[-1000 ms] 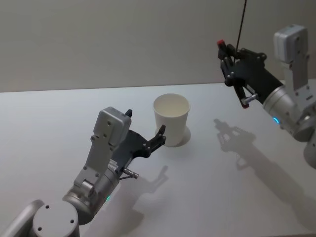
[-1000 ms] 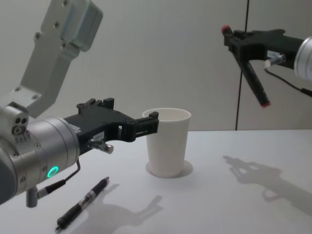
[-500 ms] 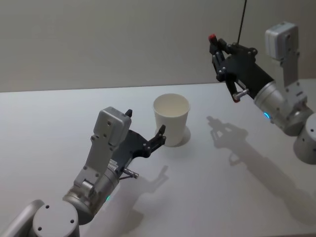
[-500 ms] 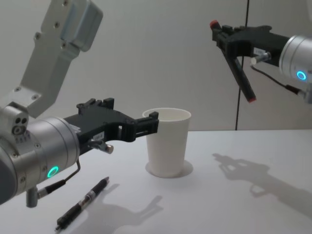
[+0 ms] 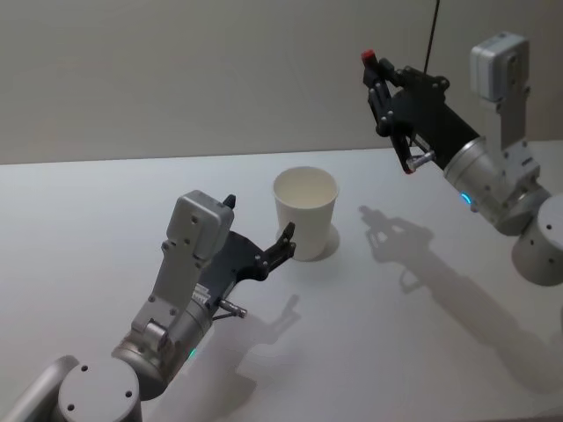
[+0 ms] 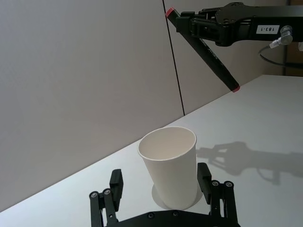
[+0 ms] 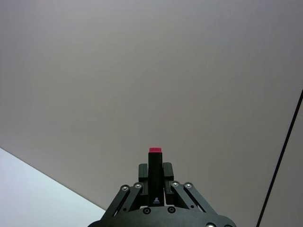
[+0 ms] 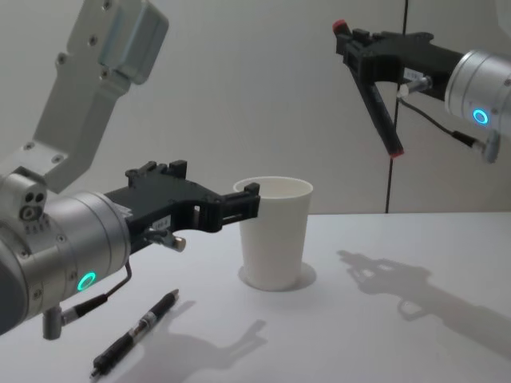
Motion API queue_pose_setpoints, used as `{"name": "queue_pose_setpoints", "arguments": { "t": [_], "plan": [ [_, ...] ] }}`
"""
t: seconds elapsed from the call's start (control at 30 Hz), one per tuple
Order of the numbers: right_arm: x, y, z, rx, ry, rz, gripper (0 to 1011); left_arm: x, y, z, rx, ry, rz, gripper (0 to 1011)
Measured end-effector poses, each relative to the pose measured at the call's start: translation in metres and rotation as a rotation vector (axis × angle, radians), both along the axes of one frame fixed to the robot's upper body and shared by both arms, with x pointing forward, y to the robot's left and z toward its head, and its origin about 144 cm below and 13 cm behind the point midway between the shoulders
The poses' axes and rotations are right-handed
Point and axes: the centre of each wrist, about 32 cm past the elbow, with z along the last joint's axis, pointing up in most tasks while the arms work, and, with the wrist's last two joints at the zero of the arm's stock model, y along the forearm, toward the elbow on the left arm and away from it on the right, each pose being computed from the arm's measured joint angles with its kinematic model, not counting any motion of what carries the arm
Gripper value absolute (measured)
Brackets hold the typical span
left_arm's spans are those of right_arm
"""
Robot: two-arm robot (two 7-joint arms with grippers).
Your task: Place the pen into the pen holder.
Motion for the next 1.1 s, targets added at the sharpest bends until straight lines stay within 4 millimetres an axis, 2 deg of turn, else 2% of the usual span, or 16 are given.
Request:
{"name": "queue_pose_setpoints", "arguments": {
  "t": [0.93,1.1],
  "plan": [
    [0.004,0.01,0.0,0.062,-0.016,0.085,169,0.0,0.0,0.0,0.0,0.0,0.0,1000],
    [0.006,0.017,-0.005,0.067,-0.017,0.092,169,0.0,0.0,0.0,0.0,0.0,0.0,1000]
  ]
}}
